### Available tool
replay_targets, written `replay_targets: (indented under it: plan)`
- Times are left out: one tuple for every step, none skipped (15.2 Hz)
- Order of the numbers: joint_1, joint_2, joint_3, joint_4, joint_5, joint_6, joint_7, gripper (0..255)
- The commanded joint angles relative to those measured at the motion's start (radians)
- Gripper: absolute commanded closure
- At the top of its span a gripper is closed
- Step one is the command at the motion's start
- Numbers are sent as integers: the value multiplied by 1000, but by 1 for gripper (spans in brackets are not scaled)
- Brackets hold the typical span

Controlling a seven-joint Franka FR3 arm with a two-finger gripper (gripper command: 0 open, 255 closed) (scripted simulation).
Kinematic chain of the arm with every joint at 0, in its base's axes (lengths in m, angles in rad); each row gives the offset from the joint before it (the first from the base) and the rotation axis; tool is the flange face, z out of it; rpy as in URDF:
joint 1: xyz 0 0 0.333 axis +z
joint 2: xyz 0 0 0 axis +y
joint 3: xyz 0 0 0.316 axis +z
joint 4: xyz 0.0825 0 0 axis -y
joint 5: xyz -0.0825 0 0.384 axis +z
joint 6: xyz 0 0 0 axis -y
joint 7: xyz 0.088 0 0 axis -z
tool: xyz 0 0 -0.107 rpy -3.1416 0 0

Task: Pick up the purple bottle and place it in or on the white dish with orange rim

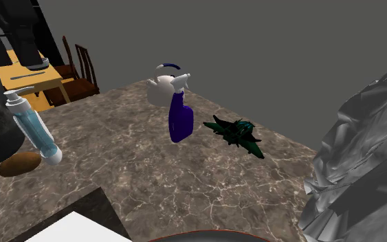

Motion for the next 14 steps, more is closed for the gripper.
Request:
replay_targets:
  plan:
    - [0,0,0,0,0,0,0,0]
    - [-5,35,-5,9,-3,27,0,0]
    - [-9,71,-9,20,-6,54,1,0]
    - [-13,107,-14,32,-9,79,1,0]
    - [-18,144,-18,46,-12,104,2,0]
    - [-22,181,-23,61,-14,127,2,0]
    - [-25,218,-27,77,-16,150,2,0]
    - [-29,255,-31,94,-18,171,3,0]
    - [-33,293,-36,113,-20,191,3,0]
    - [-36,330,-40,133,-21,210,3,0]
    - [-40,368,-44,155,-22,228,3,0]
    - [-43,405,-47,177,-23,244,2,0]
    - [-46,443,-51,201,-24,260,2,0]
    - [-49,481,-55,226,-24,274,1,0]
